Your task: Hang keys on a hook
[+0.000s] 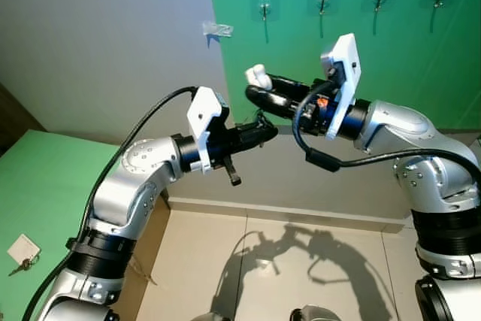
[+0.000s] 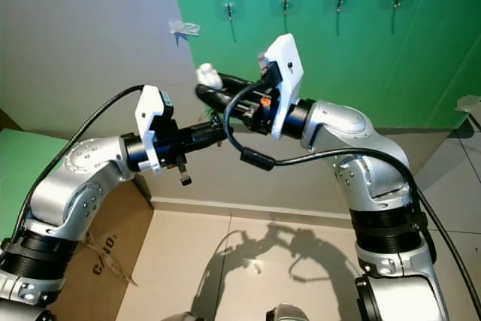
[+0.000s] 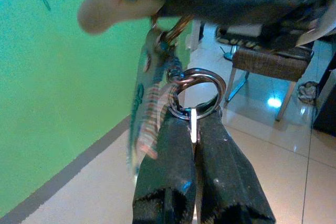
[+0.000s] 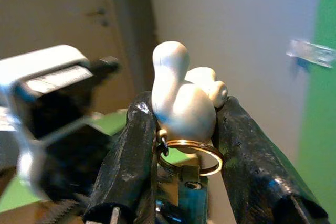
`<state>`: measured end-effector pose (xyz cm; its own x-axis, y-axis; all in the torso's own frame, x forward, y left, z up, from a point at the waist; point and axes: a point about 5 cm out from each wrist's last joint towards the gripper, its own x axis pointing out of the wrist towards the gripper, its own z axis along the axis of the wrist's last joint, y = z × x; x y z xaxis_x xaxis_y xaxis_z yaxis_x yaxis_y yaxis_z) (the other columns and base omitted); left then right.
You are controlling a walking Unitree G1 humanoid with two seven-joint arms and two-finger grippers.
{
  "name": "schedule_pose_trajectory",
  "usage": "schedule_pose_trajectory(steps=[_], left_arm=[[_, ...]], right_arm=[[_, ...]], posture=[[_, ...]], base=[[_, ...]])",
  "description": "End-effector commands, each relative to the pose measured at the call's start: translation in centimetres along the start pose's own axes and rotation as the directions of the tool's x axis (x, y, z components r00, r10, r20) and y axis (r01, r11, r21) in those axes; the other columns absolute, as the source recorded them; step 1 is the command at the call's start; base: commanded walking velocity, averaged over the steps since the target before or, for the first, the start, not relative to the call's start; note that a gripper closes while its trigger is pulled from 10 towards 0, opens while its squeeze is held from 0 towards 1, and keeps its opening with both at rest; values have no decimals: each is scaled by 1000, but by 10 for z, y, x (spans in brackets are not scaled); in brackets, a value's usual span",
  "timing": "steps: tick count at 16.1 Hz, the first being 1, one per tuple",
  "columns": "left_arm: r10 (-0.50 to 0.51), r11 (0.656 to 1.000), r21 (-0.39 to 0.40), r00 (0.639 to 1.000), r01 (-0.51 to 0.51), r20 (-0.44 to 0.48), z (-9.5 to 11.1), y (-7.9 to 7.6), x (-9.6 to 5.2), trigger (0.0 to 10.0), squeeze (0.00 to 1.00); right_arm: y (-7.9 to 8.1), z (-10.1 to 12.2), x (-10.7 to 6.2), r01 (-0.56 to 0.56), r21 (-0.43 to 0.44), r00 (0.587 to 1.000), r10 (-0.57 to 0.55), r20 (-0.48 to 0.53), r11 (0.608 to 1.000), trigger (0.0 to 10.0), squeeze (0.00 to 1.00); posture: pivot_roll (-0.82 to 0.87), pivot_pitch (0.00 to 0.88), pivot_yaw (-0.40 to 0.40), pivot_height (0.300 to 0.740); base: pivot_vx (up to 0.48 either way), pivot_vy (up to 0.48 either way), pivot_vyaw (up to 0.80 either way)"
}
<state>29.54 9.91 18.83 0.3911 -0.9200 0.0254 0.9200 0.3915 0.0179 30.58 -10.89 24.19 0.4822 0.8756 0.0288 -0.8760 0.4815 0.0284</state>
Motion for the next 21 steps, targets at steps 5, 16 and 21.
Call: schedule_pose_trajectory(steps=[5,16,21], left_arm=[[7,1000,4,1000,-7,4,5,2,-4,0,0],[144,989,-16,989,-144,24,8,18,-7,0,0],[395,912,-171,910,-373,125,11,38,-1,0,0]], right_arm=[[-19,-9,2,187,-149,980,-194,-36,971,10000,1000],[-36,-37,0,356,-230,922,-381,-72,906,10000,1000],[-33,-85,-6,562,-74,817,-567,-104,824,10000,0]], posture=[[-246,48,96,740],[-242,62,103,740],[-236,68,107,740]], base=[[0,0,0],[0,0,0],[0,0,0]])
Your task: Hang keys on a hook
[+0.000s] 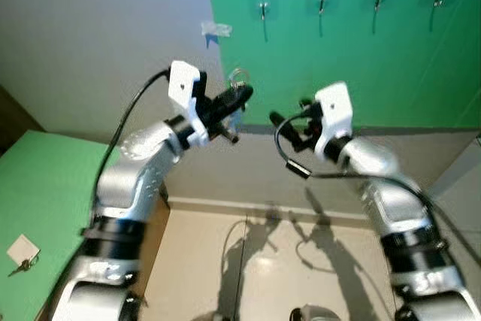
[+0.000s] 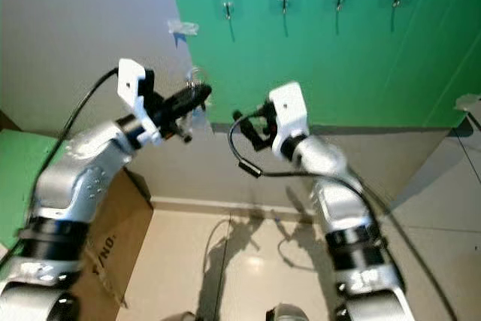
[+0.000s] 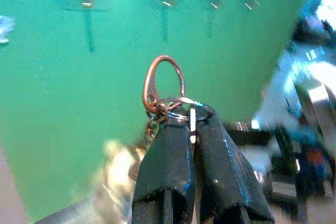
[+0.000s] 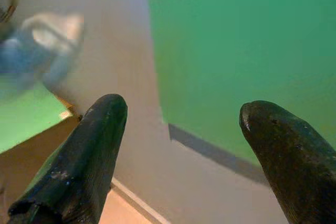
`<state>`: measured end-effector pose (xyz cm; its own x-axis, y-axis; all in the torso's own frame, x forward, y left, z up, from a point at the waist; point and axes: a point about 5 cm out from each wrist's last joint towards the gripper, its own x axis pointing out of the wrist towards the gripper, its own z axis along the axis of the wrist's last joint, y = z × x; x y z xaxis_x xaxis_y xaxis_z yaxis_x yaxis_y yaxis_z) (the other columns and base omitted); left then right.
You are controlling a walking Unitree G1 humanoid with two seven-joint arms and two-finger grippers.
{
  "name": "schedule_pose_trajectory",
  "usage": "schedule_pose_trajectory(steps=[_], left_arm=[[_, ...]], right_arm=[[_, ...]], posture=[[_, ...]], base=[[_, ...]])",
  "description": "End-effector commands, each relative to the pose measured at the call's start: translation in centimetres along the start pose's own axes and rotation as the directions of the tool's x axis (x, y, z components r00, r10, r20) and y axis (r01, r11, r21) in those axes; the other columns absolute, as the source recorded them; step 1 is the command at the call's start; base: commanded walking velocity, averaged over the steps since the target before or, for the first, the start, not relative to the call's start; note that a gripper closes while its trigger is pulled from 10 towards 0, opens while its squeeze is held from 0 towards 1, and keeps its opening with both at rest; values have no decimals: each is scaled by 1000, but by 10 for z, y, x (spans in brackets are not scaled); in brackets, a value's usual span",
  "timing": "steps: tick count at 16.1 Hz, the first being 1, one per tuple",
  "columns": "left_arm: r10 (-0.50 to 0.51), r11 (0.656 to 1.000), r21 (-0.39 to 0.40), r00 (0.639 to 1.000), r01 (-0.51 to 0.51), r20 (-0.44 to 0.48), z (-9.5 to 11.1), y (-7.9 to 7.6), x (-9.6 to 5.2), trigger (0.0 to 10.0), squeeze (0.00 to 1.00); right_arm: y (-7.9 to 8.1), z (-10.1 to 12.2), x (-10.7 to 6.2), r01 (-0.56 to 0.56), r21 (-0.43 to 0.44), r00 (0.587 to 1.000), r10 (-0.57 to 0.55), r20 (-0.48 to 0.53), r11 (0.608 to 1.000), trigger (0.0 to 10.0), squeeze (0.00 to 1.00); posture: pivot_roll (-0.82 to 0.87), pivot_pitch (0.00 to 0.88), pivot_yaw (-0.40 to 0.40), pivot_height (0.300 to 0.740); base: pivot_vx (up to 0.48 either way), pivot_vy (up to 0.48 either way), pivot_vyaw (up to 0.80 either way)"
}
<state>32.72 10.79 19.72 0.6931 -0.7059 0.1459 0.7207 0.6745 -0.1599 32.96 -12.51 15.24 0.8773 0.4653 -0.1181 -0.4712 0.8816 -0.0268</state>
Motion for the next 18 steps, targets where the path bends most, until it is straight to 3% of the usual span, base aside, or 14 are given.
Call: schedule_pose_trajectory(steps=[1,4,6,7,8,9,12,14,16,18], left_arm=[[42,999,-22,999,-41,19,1,4,0,0,0],[21,999,-40,1000,-21,4,-7,-3,5,0,0],[58,998,32,998,-57,-30,-11,1,9,0,0],[117,988,105,993,-113,-33,-13,5,7,0,0],[179,976,135,984,-174,-26,-14,11,3,0,0],[248,954,175,969,-242,-14,-16,19,-5,0,0],[363,915,176,931,-363,34,-28,28,-38,0,0],[412,895,176,911,-409,24,-48,21,-58,0,0],[436,894,122,900,-431,-21,-70,10,-74,0,0],[422,903,103,906,-417,-37,-82,-6,-79,0,0]], right_arm=[[0,-3,-1,48,25,999,-48,22,999,10000,0],[15,-18,-3,58,89,998,-60,16,994,10000,0],[28,-23,-3,48,146,998,-53,31,988,10000,0],[26,-21,-3,91,228,991,-110,74,970,10000,0],[15,-20,-6,189,328,965,-238,114,926,10000,0],[5,-23,-12,254,354,940,-316,127,900,10000,0],[-16,-35,-39,379,227,894,-418,161,897,10000,0],[-21,-46,-53,424,123,882,-440,167,897,10000,0],[-23,-60,-66,463,114,869,-475,136,879,10000,0],[-22,-65,-74,469,115,866,-481,134,876,10000,0]], posture=[[-238,69,108,740],[-240,71,113,740],[-243,69,121,740],[-244,65,123,740],[-244,65,123,740],[-237,56,128,740],[-222,48,127,740],[-208,41,118,740],[-200,35,108,740],[-201,33,104,740]], base=[[0,0,0],[0,0,0],[0,0,0],[0,0,0],[0,0,0],[0,0,0],[0,0,0],[0,0,0],[0,0,0],[0,0,0]])
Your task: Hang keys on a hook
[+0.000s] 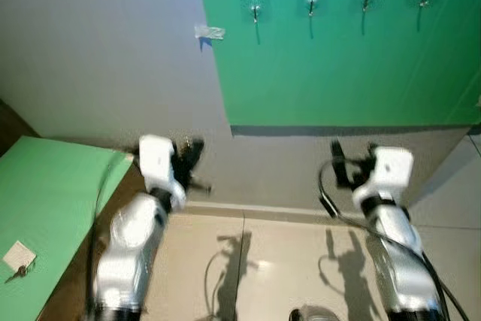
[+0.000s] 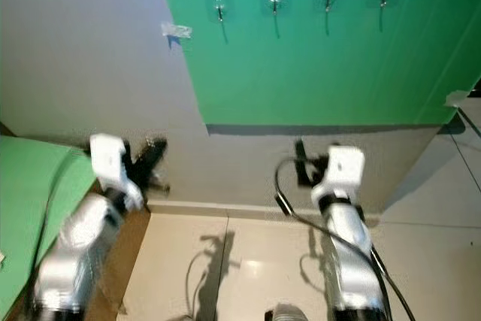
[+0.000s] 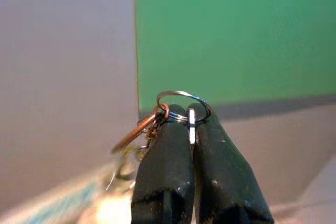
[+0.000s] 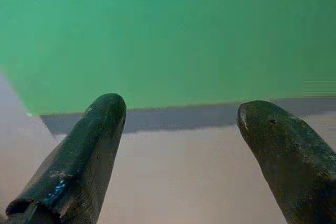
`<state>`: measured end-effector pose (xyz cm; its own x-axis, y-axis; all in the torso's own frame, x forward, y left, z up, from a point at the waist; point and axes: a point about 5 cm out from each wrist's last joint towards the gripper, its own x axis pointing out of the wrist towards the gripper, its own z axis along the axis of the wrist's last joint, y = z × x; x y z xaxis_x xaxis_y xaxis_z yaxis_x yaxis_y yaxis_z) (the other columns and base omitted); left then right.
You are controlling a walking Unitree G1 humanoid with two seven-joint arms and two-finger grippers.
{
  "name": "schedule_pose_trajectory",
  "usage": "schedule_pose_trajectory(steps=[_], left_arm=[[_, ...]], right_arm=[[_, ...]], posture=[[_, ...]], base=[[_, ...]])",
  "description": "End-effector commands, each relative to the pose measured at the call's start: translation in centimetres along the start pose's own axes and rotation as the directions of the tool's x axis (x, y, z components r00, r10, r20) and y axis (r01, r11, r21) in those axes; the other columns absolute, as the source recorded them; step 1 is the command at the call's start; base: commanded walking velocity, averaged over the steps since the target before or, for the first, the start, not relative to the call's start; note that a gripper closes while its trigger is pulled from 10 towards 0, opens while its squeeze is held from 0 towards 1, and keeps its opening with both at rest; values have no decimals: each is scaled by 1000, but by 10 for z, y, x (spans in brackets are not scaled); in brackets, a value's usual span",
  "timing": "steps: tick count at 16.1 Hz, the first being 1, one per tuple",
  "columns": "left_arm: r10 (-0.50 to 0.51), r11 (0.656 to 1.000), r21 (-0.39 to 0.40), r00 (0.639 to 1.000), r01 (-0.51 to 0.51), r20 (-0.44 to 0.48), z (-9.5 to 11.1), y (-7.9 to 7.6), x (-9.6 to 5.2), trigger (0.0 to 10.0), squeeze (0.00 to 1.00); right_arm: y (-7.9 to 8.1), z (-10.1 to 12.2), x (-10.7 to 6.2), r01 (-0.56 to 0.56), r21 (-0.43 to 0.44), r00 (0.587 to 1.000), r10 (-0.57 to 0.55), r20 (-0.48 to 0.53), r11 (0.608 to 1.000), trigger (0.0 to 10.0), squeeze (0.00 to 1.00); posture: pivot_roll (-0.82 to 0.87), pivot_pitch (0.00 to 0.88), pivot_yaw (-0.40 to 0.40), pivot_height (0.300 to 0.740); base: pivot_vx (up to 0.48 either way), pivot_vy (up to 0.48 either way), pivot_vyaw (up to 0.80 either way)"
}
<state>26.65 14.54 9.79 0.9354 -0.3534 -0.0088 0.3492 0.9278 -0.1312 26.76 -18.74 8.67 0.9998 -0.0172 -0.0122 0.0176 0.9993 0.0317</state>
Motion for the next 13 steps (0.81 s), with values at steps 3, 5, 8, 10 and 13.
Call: schedule_pose_trajectory(steps=[3,5,8,10,13], left_arm=[[9,998,63,999,-11,35,1,-13,-3,0,0],[45,993,105,998,-48,31,2,-9,2,0,0],[22,985,170,997,-35,76,14,-11,9,0,0],[-29,983,181,995,11,96,19,-21,14,0,0],[-15,979,205,993,-9,115,22,-25,18,0,0]], right_arm=[[10,12,-1,-50,42,995,46,90,998,10000,0],[14,12,0,-60,44,994,55,95,997,10000,0],[18,12,3,-66,36,993,62,101,997,10000,0],[21,10,2,-62,37,993,58,103,997,10000,0],[22,9,2,-61,40,994,57,98,997,10000,0]], posture=[[-203,31,102,740],[-207,25,99,740],[-211,22,101,740],[-216,23,108,740],[-222,30,113,740]], base=[[0,0,0],[0,0,0],[0,0,0],[0,0,0],[0,0,0]])
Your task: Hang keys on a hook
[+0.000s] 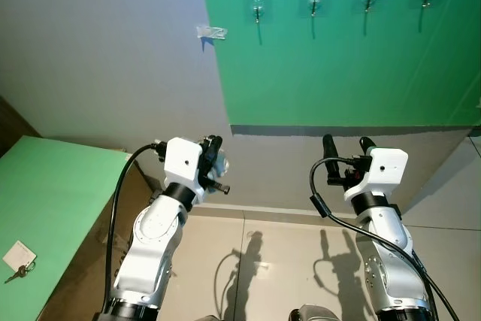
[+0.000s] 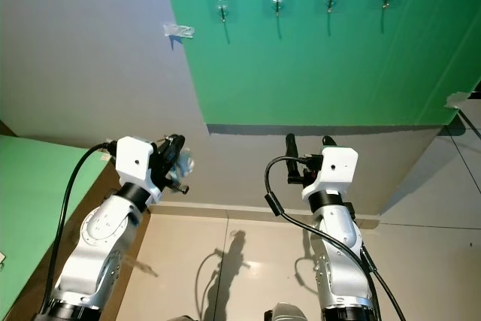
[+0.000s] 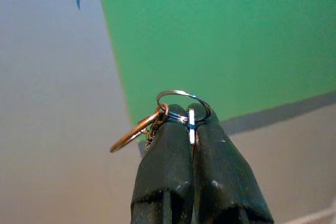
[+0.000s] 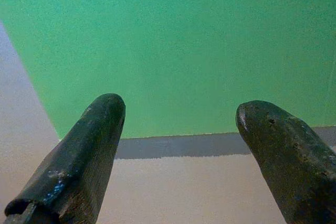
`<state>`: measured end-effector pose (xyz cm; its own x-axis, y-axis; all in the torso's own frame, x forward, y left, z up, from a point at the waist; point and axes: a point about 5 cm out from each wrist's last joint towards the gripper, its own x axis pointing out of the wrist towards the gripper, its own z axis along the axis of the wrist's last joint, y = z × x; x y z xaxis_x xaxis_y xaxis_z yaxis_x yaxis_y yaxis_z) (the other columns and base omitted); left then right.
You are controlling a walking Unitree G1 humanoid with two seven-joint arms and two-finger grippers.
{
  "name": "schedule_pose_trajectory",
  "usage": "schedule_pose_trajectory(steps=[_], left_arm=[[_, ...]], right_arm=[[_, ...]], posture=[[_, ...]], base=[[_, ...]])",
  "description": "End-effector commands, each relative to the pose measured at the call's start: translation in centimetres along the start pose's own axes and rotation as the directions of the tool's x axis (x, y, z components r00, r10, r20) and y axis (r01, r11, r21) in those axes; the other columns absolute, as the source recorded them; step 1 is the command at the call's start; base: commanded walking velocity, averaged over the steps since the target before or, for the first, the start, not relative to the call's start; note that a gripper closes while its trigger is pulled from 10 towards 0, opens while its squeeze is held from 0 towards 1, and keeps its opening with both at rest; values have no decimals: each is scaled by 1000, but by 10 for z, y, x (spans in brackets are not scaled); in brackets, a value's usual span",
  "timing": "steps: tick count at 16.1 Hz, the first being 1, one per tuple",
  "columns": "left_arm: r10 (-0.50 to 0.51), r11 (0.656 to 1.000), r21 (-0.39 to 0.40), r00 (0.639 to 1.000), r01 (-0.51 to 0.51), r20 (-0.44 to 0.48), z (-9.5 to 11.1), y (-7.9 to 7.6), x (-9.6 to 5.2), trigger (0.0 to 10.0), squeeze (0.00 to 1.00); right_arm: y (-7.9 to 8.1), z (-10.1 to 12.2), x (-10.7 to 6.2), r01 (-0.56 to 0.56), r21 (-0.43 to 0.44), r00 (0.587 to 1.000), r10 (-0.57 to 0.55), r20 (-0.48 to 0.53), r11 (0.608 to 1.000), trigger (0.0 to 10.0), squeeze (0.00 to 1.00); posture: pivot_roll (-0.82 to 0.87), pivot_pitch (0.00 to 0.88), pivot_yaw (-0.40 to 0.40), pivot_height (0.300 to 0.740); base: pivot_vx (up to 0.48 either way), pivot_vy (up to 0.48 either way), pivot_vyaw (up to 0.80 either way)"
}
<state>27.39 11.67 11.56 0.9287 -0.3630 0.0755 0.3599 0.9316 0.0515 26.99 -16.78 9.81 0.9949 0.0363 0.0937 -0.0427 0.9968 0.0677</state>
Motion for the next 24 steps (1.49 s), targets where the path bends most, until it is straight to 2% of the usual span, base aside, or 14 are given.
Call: schedule_pose_trajectory(steps=[1,3,5,9,11,13,17,24], left_arm=[[8,1000,28,999,-9,46,10,2,3,0,0],[-7,1000,22,998,6,60,14,-2,7,0,0],[0,1000,30,996,-3,89,22,-1,10,0,0],[19,999,27,996,-21,89,21,3,7,0,0],[32,999,36,990,-38,139,33,3,5,0,0],[39,997,56,988,-48,152,37,4,6,0,0],[21,998,49,988,-28,155,39,2,10,0,0],[-28,997,80,980,12,199,52,-4,16,0,0]], right_arm=[[2,-2,0,0,4,1000,0,-6,1000,10000,0],[3,0,3,-3,1,1000,3,7,1000,10000,0],[3,12,7,-4,-10,998,5,58,1000,10000,0],[3,26,7,-12,-34,994,15,105,999,10000,0],[9,46,2,-40,-79,980,55,189,996,10000,0],[10,46,2,-41,-70,982,54,184,997,10000,0],[15,41,4,-39,-53,986,47,160,998,10000,0],[18,44,5,-46,-64,982,56,178,997,10000,0]], posture=[[-223,33,113,740],[-225,34,114,740],[-224,34,114,740],[-224,35,113,740],[-222,36,112,740],[-222,36,112,740],[-226,38,115,740],[-226,36,114,740]], base=[[0,0,0],[0,0,0],[0,0,0],[0,0,0],[0,0,0],[0,0,0],[61,0,0],[460,0,0]])
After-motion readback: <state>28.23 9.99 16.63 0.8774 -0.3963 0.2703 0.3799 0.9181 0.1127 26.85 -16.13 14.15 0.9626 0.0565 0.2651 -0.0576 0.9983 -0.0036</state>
